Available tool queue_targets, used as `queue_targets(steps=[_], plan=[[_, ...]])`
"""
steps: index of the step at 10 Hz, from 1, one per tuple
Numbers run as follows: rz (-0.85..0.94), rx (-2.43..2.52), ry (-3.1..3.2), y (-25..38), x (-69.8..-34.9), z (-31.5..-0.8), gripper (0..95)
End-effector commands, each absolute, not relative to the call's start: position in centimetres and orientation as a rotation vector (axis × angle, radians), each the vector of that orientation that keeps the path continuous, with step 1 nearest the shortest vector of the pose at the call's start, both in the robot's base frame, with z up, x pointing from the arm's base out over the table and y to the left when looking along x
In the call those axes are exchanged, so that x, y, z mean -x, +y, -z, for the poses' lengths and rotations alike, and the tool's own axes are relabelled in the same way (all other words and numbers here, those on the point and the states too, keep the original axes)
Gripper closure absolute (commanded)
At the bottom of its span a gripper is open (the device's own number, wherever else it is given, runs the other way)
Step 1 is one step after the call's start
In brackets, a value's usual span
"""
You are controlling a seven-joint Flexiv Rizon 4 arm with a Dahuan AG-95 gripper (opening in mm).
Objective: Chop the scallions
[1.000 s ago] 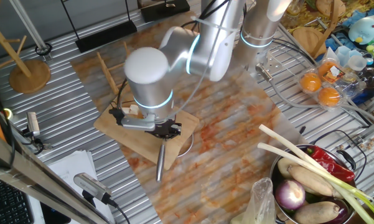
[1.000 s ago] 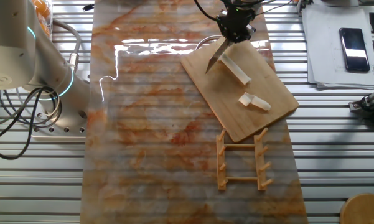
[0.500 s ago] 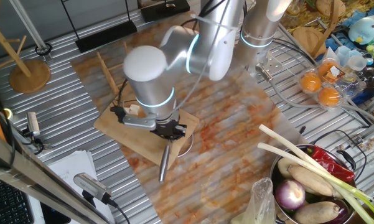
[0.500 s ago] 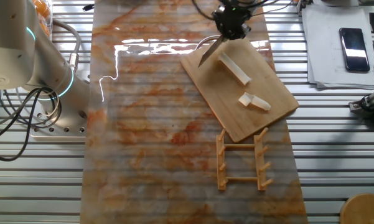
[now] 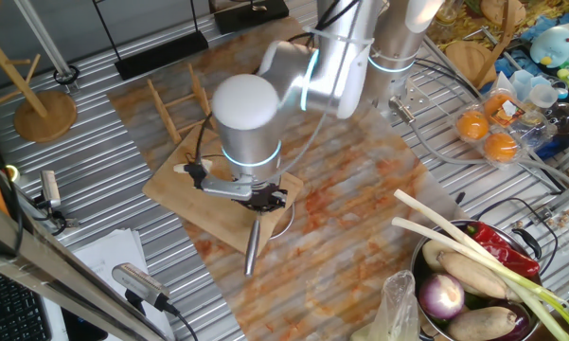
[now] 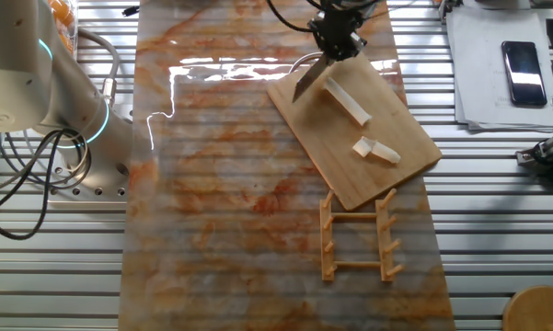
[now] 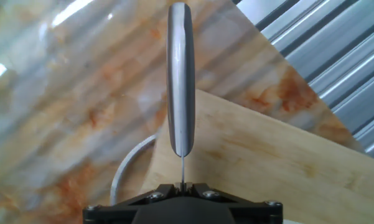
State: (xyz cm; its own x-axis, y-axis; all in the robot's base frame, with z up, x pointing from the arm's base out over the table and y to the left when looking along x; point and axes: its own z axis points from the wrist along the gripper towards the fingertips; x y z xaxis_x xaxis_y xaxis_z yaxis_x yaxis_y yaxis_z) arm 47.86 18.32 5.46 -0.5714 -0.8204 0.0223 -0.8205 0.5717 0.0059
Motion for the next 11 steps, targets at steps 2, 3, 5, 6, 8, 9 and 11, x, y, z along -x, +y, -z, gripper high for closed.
queue_targets(steps=[2, 3, 5, 6, 8, 9, 11], plan=[[0.003, -1.472, -2.748, 17.4, -48.7, -5.5, 95.0], [0.001, -1.482, -2.742, 17.3, -49.0, -5.6, 95.0], [-0.006, -1.51, -2.717, 17.1, -49.4, -5.9, 95.0], [-0.022, -1.515, -2.707, 17.0, -49.7, -6.0, 95.0], [0.028, -1.48, -2.724, 16.9, -50.1, -6.3, 95.0], [0.081, -1.394, -2.756, 17.1, -50.3, -7.5, 95.0], [0.06, -1.321, -2.821, 16.9, -50.8, -9.7, 95.0]])
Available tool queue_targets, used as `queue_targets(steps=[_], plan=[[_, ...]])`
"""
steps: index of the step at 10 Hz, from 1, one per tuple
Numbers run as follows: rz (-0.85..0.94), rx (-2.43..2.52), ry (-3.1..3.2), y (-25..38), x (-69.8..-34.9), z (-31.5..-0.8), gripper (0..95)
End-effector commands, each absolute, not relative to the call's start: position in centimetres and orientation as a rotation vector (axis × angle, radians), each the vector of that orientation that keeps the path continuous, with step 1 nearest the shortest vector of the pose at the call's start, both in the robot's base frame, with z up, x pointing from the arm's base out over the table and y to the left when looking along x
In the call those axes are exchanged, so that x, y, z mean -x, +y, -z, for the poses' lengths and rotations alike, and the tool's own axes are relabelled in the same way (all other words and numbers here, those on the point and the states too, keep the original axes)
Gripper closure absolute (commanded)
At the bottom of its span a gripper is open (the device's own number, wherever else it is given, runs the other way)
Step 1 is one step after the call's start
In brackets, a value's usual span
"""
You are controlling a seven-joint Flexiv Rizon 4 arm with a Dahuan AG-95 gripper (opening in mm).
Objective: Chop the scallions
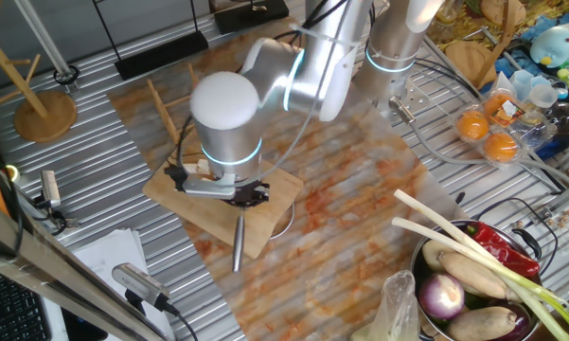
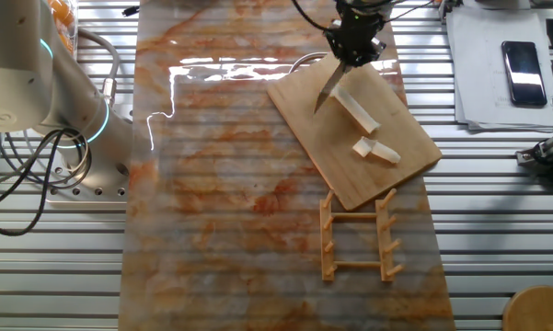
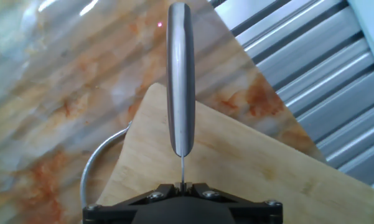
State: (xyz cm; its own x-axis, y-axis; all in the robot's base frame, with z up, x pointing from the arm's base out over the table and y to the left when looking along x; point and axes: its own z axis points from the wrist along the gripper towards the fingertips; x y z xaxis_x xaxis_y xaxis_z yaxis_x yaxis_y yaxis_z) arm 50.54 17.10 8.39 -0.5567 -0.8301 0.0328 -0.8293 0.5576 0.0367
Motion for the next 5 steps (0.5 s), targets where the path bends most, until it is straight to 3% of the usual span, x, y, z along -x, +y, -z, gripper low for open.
queue_targets(steps=[1, 5], plan=[[0.022, -1.274, -2.869, 16.1, -51.2, -10.6, 95.0], [-0.169, -1.091, -3.017, 13.2, -51.3, -11.6, 95.0]])
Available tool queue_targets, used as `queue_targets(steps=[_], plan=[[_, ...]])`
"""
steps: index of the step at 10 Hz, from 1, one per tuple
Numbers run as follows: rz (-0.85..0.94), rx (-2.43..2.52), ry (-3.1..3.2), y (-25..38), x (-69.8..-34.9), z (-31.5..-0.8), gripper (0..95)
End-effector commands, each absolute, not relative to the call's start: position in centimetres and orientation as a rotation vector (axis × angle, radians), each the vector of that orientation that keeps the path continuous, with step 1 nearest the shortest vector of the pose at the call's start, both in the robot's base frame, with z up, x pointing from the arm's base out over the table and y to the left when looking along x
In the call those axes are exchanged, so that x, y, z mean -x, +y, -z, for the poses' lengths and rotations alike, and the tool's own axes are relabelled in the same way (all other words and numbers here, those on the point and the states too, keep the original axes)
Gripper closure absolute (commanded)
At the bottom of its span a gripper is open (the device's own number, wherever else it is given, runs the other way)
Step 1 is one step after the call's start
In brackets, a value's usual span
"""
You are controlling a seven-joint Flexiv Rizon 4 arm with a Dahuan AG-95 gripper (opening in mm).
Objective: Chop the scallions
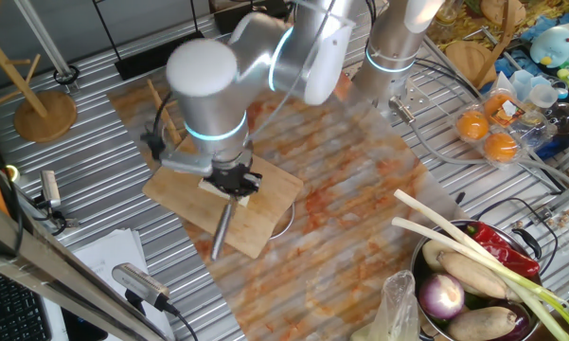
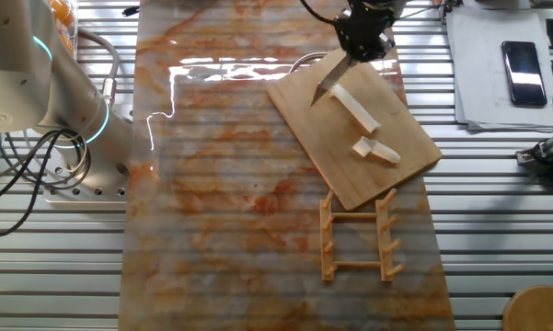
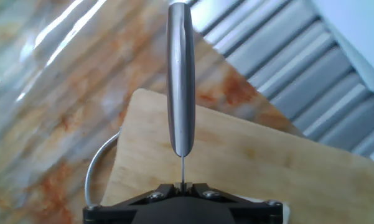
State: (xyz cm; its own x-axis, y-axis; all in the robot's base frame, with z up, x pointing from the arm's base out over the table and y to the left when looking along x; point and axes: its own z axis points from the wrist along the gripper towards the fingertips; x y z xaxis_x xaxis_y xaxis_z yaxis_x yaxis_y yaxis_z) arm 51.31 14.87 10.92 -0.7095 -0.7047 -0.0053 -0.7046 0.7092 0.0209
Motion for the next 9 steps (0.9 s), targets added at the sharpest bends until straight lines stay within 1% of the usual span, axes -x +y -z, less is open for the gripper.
queue_targets(steps=[1, 3, 5, 9], plan=[[-0.186, -1.17, -3.048, 12.6, -51.4, -11.6, 95.0], [-0.197, -1.245, -3.041, 11.0, -52.2, -11.0, 95.0], [-0.207, -1.255, -3.018, 9.8, -53.8, -10.9, 95.0], [-0.091, -1.159, -2.95, 9.0, -58.0, -11.9, 95.0]])
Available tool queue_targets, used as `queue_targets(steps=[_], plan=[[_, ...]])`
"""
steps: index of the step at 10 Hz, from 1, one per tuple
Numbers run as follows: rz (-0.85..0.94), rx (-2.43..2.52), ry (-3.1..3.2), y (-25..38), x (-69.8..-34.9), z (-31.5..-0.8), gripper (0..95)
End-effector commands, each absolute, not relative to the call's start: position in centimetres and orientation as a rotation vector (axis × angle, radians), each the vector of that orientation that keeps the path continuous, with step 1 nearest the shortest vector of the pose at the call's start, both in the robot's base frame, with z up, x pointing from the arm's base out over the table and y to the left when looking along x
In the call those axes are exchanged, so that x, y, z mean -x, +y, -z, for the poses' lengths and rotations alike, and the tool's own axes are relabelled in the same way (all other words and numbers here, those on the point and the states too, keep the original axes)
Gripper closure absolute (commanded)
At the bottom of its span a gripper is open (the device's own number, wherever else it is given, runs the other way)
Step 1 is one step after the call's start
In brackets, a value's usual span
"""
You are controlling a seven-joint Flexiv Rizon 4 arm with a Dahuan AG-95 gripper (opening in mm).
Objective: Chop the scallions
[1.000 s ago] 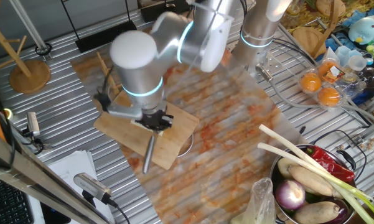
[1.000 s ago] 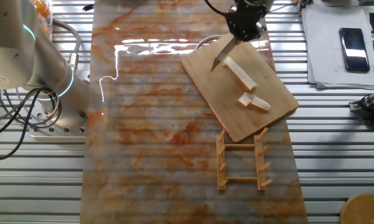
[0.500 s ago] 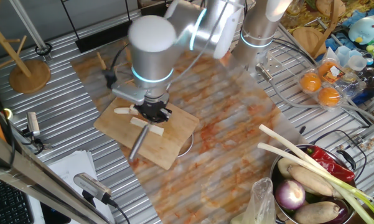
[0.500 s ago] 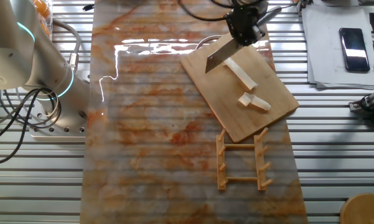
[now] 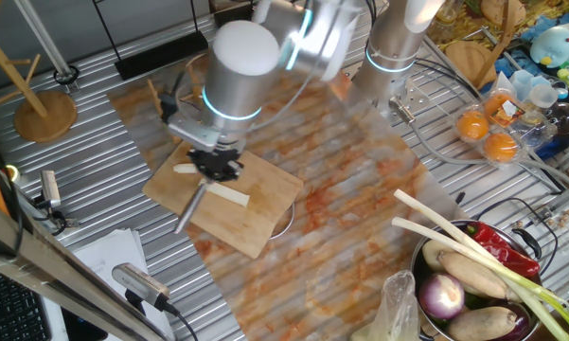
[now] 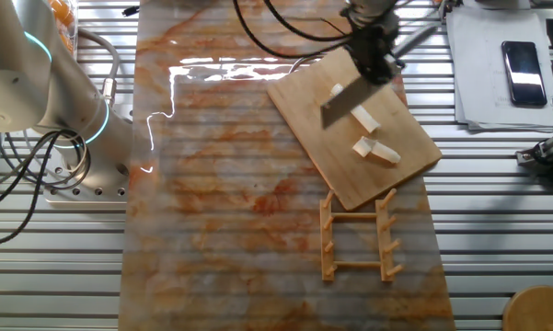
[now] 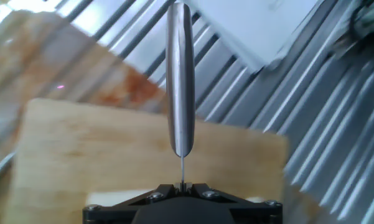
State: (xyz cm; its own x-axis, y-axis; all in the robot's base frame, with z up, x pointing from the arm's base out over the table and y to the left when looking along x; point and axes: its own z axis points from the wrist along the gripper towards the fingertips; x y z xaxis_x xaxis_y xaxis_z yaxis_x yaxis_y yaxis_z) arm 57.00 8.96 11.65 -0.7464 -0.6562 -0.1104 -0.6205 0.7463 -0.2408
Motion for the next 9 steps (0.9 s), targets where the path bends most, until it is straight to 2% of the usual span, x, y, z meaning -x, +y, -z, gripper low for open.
queue_targets(steps=[1, 4, 9], plan=[[0.069, 1.149, 2.928, 9.2, -58.7, -11.7, 95.0], [-0.003, 1.138, 2.984, 9.1, -59.0, -10.5, 95.0], [-0.071, 1.139, 2.959, 7.3, -56.1, -9.0, 95.0]])
